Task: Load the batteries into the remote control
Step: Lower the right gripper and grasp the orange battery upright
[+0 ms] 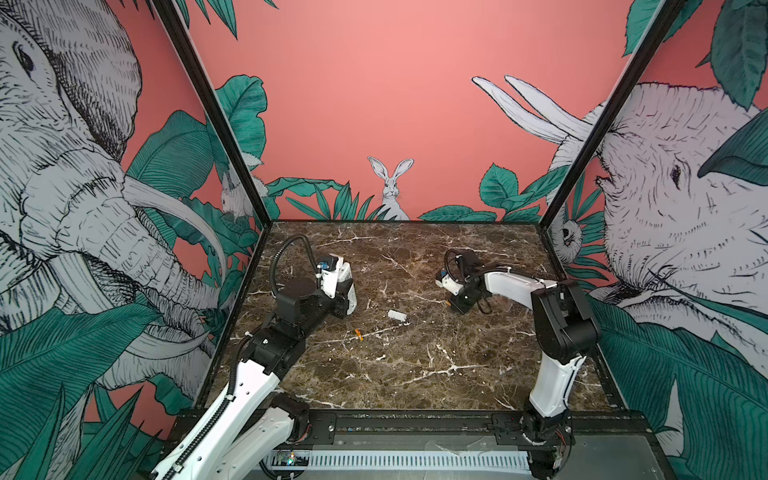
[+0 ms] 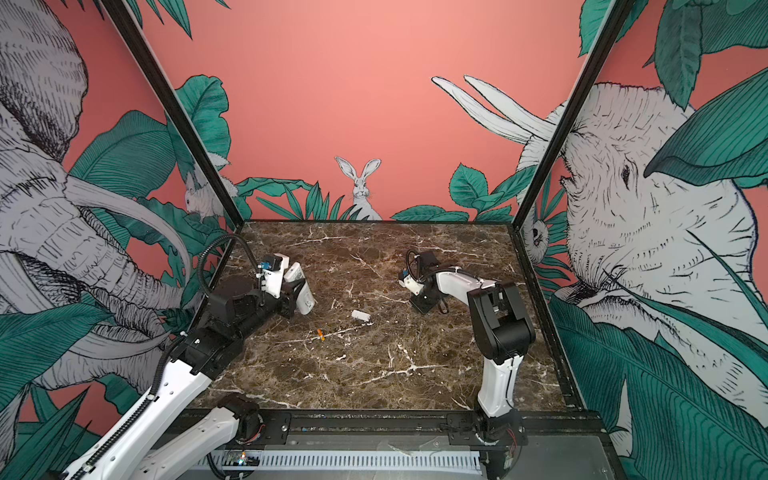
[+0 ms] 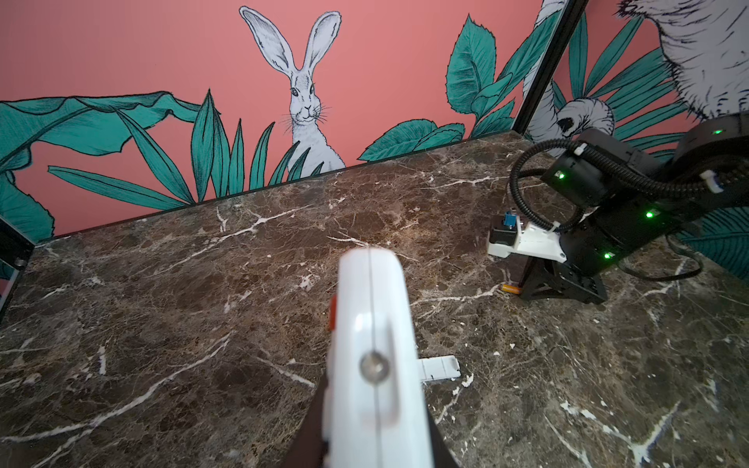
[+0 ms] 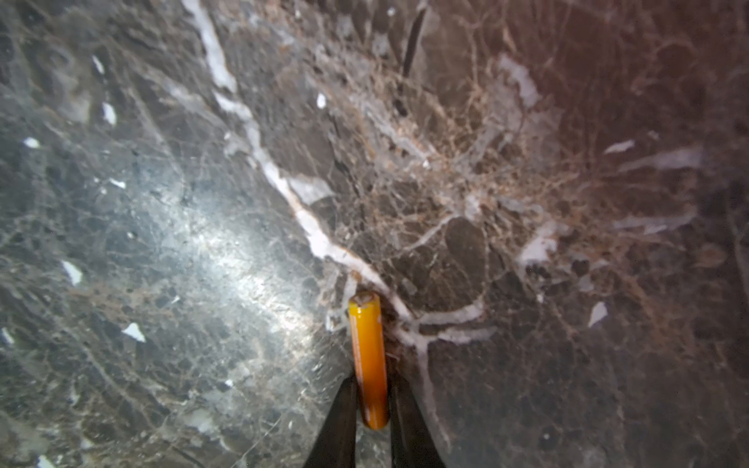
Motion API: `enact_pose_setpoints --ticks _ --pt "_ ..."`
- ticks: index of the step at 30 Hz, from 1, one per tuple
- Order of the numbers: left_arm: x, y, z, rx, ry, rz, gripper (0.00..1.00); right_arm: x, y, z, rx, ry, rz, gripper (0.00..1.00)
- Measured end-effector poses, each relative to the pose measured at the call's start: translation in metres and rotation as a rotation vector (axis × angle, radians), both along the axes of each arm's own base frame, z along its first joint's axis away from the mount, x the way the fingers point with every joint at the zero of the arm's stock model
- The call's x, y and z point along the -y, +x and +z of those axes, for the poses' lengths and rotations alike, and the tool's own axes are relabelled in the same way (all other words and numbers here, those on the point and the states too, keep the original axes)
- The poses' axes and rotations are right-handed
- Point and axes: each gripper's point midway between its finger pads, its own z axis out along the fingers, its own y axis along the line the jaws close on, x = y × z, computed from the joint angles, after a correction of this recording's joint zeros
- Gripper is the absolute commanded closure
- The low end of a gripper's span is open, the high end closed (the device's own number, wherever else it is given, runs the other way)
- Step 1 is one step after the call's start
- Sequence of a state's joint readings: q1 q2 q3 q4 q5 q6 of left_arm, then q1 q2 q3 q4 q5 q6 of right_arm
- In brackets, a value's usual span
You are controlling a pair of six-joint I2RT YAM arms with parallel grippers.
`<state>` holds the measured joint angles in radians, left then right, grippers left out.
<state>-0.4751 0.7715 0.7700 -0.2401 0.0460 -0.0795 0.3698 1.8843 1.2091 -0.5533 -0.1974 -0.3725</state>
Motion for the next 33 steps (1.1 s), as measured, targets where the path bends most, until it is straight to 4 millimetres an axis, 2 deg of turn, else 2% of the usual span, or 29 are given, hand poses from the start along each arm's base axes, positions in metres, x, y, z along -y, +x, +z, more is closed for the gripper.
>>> enact_pose_setpoints --ticks 5,13,18,24,33 --pt "0.009 -0.004 0.004 0.000 -0.032 -0.054 1.00 -0.002 -0.002 0.000 -0.008 0.013 0.003 0.87" --pt "0.040 -0.003 0.012 -0.003 -0.137 -0.188 1.00 -0.009 -0.006 0.004 -0.012 0.070 -0.007 0.89" --pt "0.056 0.002 0.000 -0.046 -0.186 -0.248 1.00 -0.011 -0.016 0.017 0.010 0.120 -0.029 0.89" --pt "0.077 0.007 -0.020 -0.133 -0.223 -0.330 1.00 -0.019 -0.025 0.044 0.072 0.188 -0.041 0.89" --pt "0.105 0.009 -0.044 -0.270 -0.275 -0.466 1.00 -0.055 -0.059 0.077 0.145 0.260 0.019 0.89"
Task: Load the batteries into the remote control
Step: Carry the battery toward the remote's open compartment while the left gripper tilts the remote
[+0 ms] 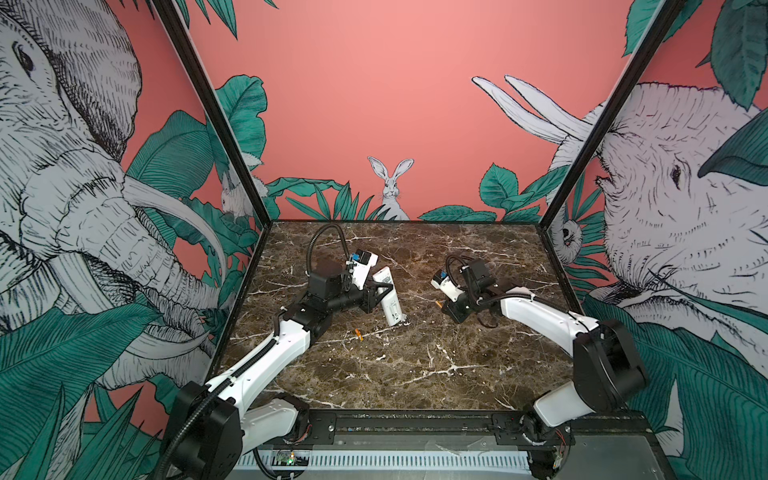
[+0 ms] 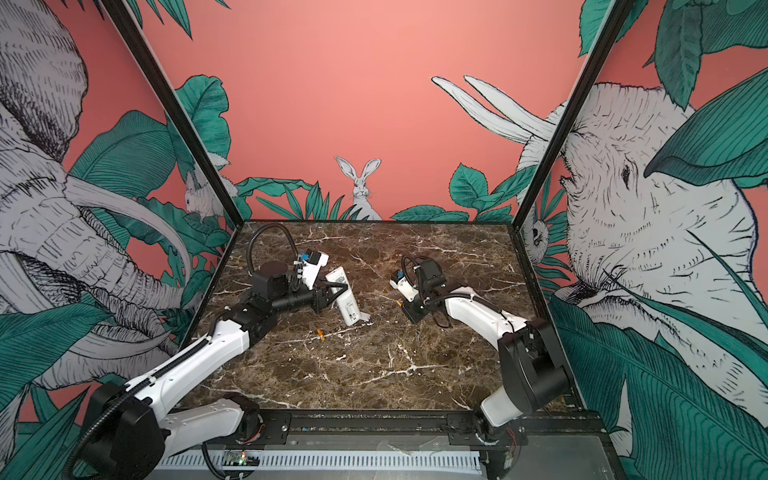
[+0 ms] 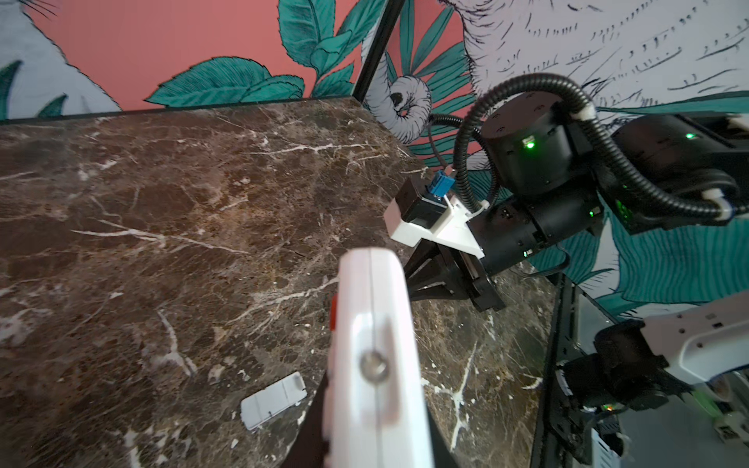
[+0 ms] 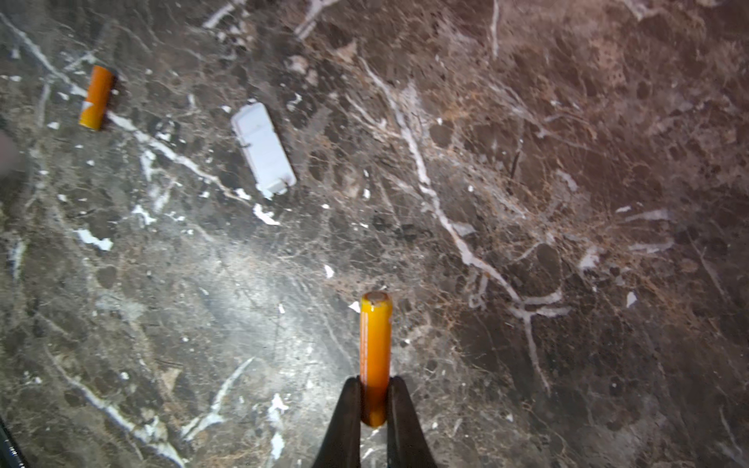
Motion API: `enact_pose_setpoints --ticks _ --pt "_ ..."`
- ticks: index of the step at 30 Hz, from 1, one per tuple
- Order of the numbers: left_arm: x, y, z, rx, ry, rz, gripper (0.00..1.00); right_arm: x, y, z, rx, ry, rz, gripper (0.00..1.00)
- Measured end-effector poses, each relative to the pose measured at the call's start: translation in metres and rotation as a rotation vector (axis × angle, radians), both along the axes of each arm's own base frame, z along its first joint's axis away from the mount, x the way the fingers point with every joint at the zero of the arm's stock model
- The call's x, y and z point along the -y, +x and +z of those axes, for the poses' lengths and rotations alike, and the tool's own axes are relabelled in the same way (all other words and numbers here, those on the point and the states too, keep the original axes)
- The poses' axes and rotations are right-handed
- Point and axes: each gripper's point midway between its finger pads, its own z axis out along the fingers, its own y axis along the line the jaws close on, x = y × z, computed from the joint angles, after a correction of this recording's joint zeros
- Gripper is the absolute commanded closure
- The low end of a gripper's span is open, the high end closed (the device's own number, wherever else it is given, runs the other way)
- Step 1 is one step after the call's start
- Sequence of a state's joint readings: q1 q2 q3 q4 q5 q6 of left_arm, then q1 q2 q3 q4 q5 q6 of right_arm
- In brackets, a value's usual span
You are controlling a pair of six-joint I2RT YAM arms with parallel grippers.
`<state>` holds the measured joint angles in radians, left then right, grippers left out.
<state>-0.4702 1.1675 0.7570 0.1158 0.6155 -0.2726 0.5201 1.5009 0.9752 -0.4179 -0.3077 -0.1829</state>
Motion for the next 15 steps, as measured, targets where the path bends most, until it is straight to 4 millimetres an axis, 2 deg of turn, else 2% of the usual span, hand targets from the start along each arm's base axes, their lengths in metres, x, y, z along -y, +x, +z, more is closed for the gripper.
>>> enact_pose_setpoints --ticks 7,15 --pt "0.002 0.017 -0.005 -0.072 -0.066 -0.011 1.00 -0.028 -0.040 0.021 0.057 0.089 0.025 0.89" --pt "0.000 0.042 -0.011 -0.156 -0.166 0.014 1.00 -0.042 -0.056 0.040 0.103 0.177 -0.011 0.90"
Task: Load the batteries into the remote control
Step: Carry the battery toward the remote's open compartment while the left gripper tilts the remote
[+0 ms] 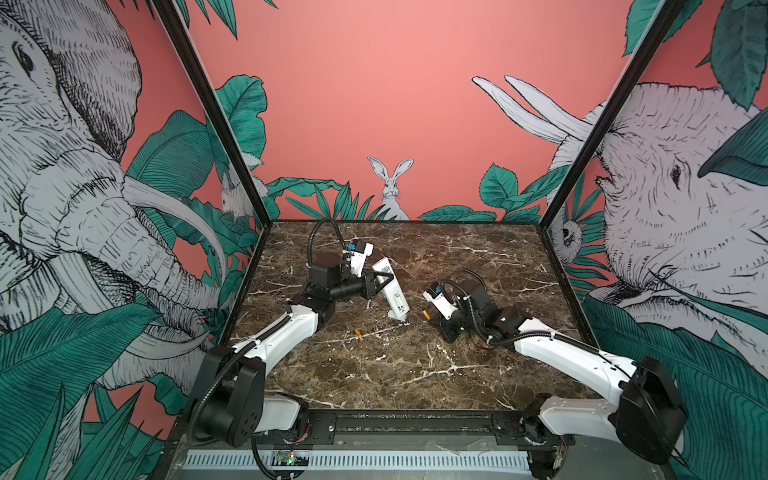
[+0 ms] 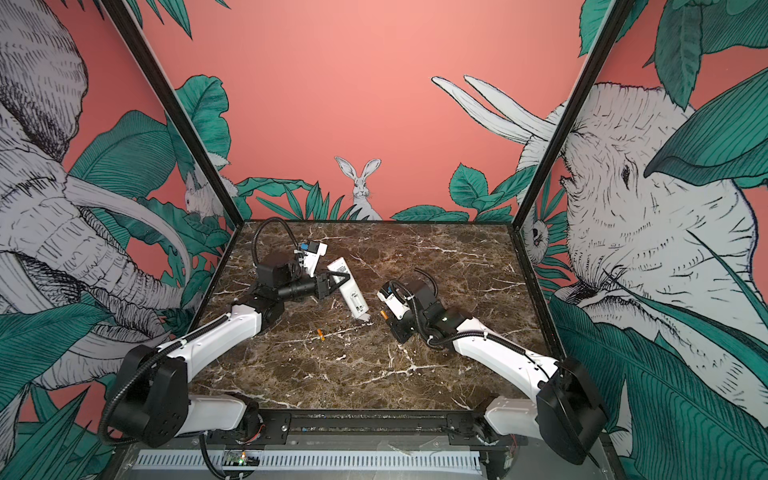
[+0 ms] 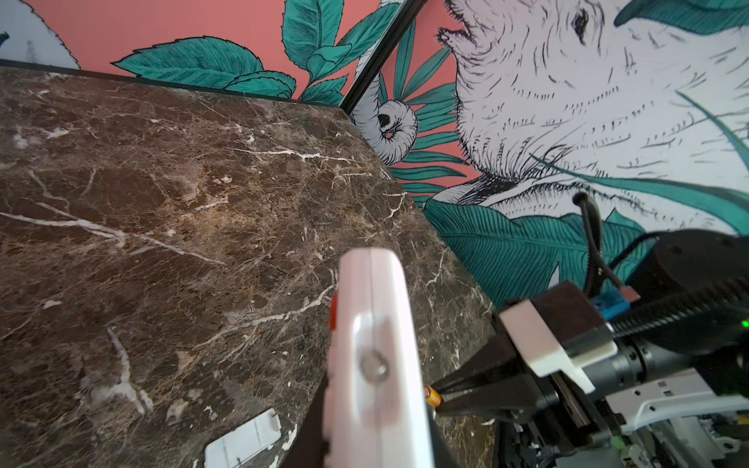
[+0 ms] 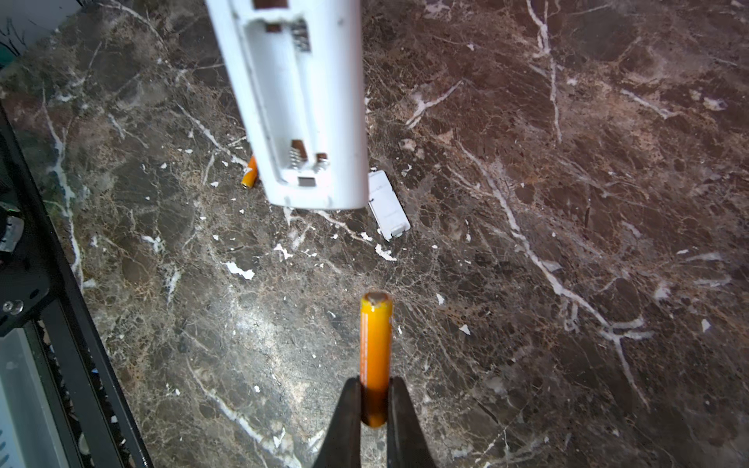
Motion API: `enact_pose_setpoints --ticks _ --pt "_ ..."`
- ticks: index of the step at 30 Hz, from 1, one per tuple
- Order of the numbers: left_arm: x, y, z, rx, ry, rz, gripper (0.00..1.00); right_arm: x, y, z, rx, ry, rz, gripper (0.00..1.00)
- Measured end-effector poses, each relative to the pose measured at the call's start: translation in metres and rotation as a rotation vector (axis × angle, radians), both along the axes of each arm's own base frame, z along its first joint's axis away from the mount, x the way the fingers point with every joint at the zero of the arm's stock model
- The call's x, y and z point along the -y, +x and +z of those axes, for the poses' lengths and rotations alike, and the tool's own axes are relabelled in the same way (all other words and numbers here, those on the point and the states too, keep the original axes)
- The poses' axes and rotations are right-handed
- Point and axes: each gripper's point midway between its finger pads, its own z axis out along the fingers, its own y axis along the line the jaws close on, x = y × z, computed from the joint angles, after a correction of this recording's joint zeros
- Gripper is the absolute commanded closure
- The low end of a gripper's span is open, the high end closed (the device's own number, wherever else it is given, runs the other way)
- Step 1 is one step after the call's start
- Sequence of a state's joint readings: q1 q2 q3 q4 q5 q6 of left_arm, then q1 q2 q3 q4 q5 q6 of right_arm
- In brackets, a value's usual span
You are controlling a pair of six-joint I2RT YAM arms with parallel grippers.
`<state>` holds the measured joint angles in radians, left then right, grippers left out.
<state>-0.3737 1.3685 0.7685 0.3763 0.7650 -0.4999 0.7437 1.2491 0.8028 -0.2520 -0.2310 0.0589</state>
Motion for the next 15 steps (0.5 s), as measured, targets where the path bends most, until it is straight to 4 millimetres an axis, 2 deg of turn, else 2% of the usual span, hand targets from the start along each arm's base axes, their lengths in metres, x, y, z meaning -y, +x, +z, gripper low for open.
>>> enact_pose_setpoints --ticks 7,15 --pt "0.008 0.010 -0.017 -0.083 -0.063 -0.033 1.00 -0.013 -0.007 0.005 0.017 0.024 -0.003 0.90" --pt "0.014 0.002 -0.020 -0.119 -0.092 -0.100 1.00 -0.022 -0.005 0.016 0.045 0.067 -0.014 0.91"
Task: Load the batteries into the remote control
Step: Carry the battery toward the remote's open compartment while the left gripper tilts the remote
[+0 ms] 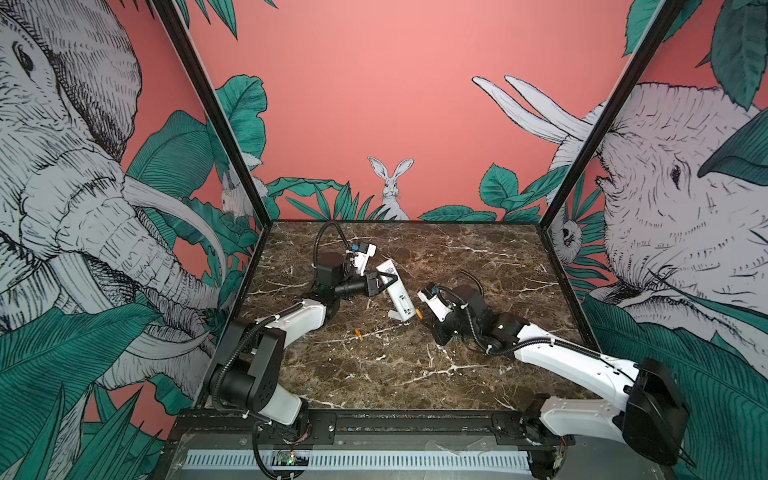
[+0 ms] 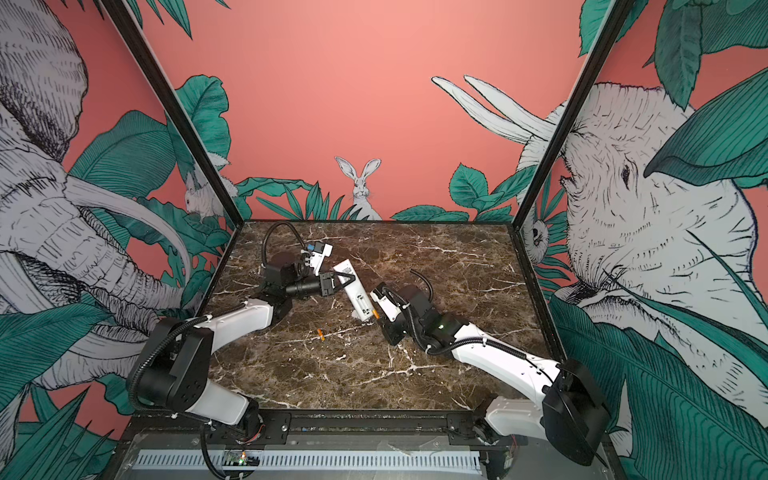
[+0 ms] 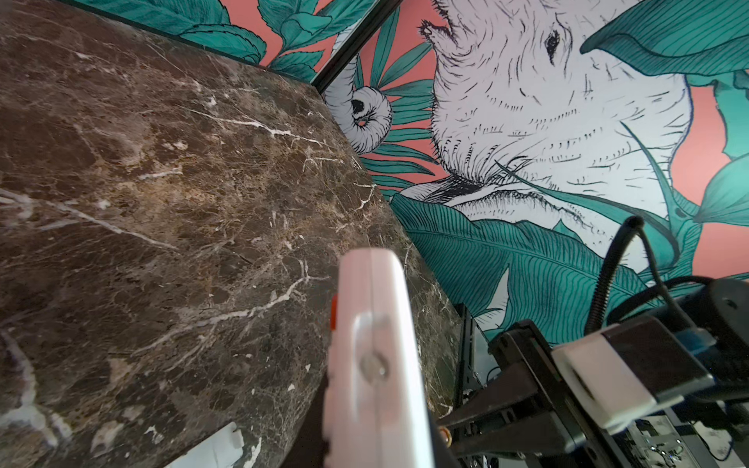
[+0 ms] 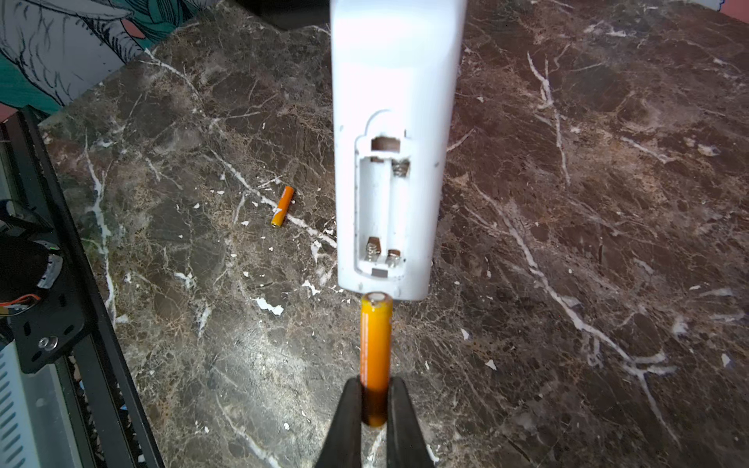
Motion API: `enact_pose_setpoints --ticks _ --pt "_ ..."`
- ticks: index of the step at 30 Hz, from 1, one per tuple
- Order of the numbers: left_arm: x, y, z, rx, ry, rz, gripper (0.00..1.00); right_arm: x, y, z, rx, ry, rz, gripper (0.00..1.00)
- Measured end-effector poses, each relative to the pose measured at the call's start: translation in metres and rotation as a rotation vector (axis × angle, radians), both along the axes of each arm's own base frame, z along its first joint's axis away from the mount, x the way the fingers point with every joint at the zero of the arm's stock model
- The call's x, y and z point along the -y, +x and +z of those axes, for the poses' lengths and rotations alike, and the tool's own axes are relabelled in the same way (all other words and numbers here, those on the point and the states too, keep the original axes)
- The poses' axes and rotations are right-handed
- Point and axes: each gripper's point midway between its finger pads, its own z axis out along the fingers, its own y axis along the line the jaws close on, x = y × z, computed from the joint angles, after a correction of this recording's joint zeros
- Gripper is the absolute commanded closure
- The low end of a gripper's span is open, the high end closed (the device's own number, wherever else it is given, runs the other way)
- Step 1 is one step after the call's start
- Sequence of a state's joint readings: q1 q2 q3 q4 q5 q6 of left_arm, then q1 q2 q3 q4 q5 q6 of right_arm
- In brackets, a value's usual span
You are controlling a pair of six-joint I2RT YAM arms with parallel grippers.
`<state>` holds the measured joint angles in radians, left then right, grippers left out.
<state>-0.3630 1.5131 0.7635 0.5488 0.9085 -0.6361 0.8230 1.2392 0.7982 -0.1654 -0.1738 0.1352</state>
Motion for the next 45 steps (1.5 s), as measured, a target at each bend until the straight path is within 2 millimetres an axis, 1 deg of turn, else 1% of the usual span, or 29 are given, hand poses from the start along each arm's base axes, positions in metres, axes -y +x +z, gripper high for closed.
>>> enact_pose_setpoints --ticks 7,11,19,27,35,42,45 --pt "0.001 -0.005 0.000 -0.012 -0.004 -0.026 1.00 -0.009 0.005 0.000 -0.016 0.005 -0.003 0.91" --pt "0.001 -0.006 -0.003 -0.029 -0.001 -0.032 1.00 -0.014 0.003 0.001 -0.021 0.013 0.009 0.91" --pt "0.000 -0.007 -0.003 -0.053 -0.009 -0.033 1.00 -0.026 0.007 0.001 -0.054 0.026 0.001 0.91" --pt "0.000 -0.004 -0.012 -0.100 -0.009 -0.036 1.00 -0.035 0.015 -0.001 -0.083 0.015 -0.022 0.91" --pt "-0.005 0.001 -0.012 -0.117 -0.016 -0.017 1.00 -0.031 0.018 -0.007 -0.114 -0.030 -0.058 0.91" --pt "-0.009 0.009 -0.020 -0.153 -0.026 0.004 1.00 -0.028 0.018 -0.022 -0.163 -0.076 -0.083 0.91" --pt "-0.009 0.009 -0.020 -0.154 -0.030 0.005 1.00 -0.027 0.017 -0.024 -0.171 -0.085 -0.083 0.91"
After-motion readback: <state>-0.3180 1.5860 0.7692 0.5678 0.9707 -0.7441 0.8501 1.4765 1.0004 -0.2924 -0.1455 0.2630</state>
